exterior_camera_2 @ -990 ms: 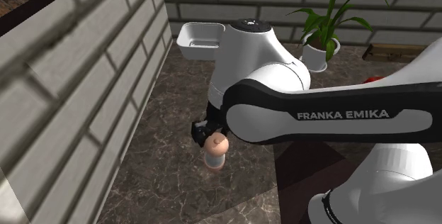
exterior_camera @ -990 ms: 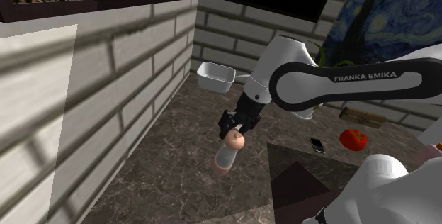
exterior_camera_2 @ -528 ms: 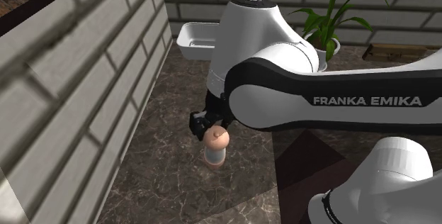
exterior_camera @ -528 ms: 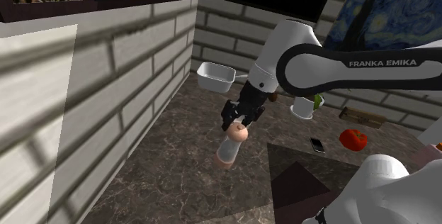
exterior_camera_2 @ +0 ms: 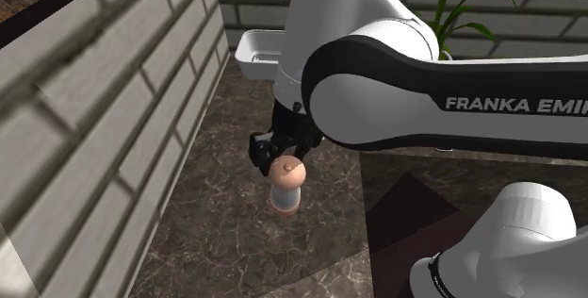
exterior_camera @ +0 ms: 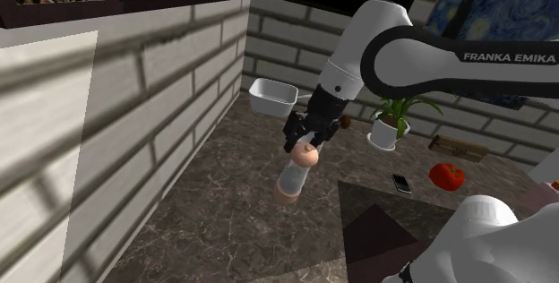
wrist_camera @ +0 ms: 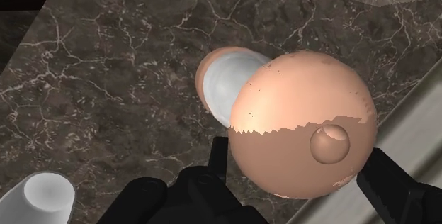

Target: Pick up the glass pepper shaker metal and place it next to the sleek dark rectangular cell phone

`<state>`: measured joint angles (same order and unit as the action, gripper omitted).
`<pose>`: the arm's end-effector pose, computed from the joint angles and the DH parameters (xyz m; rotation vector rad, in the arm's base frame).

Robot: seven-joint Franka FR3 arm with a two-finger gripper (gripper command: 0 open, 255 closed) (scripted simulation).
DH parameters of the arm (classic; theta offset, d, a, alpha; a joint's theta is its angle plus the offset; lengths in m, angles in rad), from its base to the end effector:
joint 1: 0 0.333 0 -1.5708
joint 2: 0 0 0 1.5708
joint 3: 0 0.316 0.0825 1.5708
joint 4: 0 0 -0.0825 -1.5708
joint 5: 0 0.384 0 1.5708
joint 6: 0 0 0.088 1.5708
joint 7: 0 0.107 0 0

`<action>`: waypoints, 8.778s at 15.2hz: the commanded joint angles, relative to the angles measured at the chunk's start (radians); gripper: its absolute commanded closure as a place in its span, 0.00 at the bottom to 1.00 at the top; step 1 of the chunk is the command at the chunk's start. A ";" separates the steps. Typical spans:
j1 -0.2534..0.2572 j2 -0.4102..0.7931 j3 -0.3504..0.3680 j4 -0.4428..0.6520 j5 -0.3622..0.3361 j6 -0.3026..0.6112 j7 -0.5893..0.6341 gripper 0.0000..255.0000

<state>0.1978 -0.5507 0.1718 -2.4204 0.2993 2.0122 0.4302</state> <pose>0.3655 0.1672 0.5154 -2.8994 0.2748 -0.0840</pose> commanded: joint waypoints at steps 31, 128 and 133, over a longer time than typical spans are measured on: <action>-0.116 -0.106 -0.306 0.176 -0.157 -0.348 -0.277 1.00; -0.366 0.886 -1.073 0.488 0.171 -0.074 -1.522 0.00; -0.372 0.852 -1.099 0.578 0.125 -0.182 -1.492 0.00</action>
<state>-0.1705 0.3000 -0.9263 -1.8556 0.4265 1.8447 -1.0621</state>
